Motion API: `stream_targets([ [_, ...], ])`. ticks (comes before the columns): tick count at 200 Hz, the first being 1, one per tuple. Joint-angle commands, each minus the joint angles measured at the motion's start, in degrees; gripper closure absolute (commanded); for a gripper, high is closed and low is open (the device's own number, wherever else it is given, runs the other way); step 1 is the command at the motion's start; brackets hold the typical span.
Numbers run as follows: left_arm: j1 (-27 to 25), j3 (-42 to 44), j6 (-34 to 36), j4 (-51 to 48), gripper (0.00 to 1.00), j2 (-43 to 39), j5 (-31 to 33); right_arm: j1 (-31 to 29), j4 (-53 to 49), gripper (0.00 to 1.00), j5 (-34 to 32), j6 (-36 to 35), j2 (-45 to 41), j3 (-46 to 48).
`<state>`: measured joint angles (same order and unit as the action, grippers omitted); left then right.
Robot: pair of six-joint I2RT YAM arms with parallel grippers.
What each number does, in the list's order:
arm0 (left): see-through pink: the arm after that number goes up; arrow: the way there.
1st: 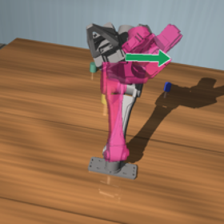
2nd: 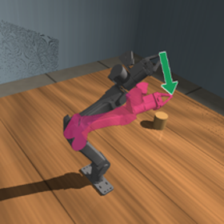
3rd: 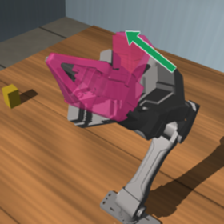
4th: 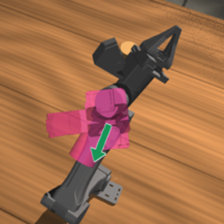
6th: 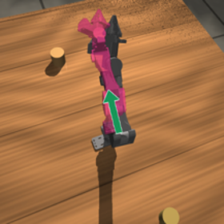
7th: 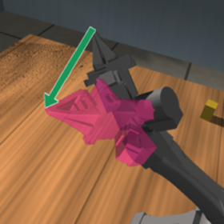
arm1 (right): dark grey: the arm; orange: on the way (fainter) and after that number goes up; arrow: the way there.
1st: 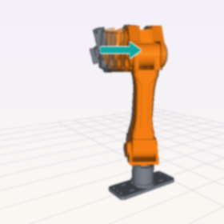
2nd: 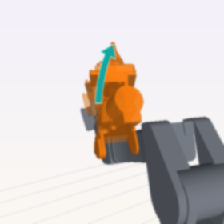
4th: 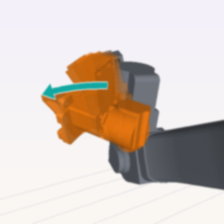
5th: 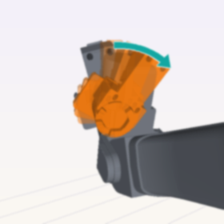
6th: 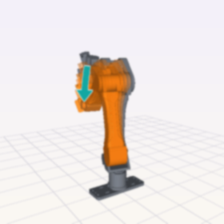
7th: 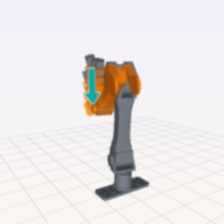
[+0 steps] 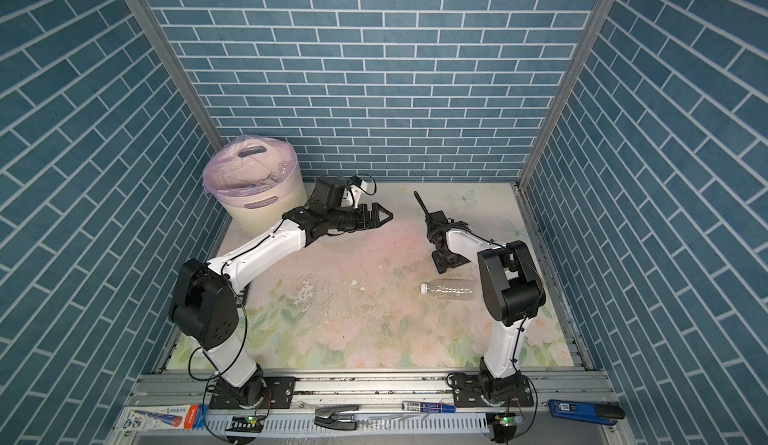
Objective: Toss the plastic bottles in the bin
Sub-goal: 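Lower the right gripper and grasp the brown coffee bottle by its body, then lift the coffee bottle upright with the right gripper toward the left gripper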
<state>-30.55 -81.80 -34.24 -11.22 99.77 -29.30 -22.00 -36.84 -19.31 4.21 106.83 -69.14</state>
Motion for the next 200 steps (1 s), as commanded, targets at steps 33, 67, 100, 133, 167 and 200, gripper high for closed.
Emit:
stream_targets([
  [33, 0.2, 0.7, -0.2, 0.7, 0.01, -0.4, -0.3, 0.8, -0.8, 0.14, 8.2, 7.0, -1.0, -2.7],
  [67, 0.3, 0.7, -0.2, 0.6, 0.01, -0.4, -0.3, 0.9, -0.5, 0.1, 12.3, 12.5, 0.0, -5.4],
  [100, 0.2, 0.7, -0.2, 0.5, 0.01, -0.6, -0.2, 0.9, -1.5, 0.05, 8.8, 15.2, 2.3, -7.6],
  [133, 0.2, 0.9, -0.4, 0.8, 0.01, -0.6, -0.3, 1.0, -1.6, 0.04, 7.5, 16.2, 5.3, -10.0],
  [167, 0.3, 0.8, -0.1, 0.4, 0.01, -0.9, -0.2, 1.0, -0.6, 0.1, 8.2, 17.0, 6.7, -11.9],
  [200, 0.3, 0.8, -0.1, 0.3, 0.01, -0.7, -0.1, 1.1, -0.9, 0.31, 7.7, 16.5, 7.2, -12.4],
])
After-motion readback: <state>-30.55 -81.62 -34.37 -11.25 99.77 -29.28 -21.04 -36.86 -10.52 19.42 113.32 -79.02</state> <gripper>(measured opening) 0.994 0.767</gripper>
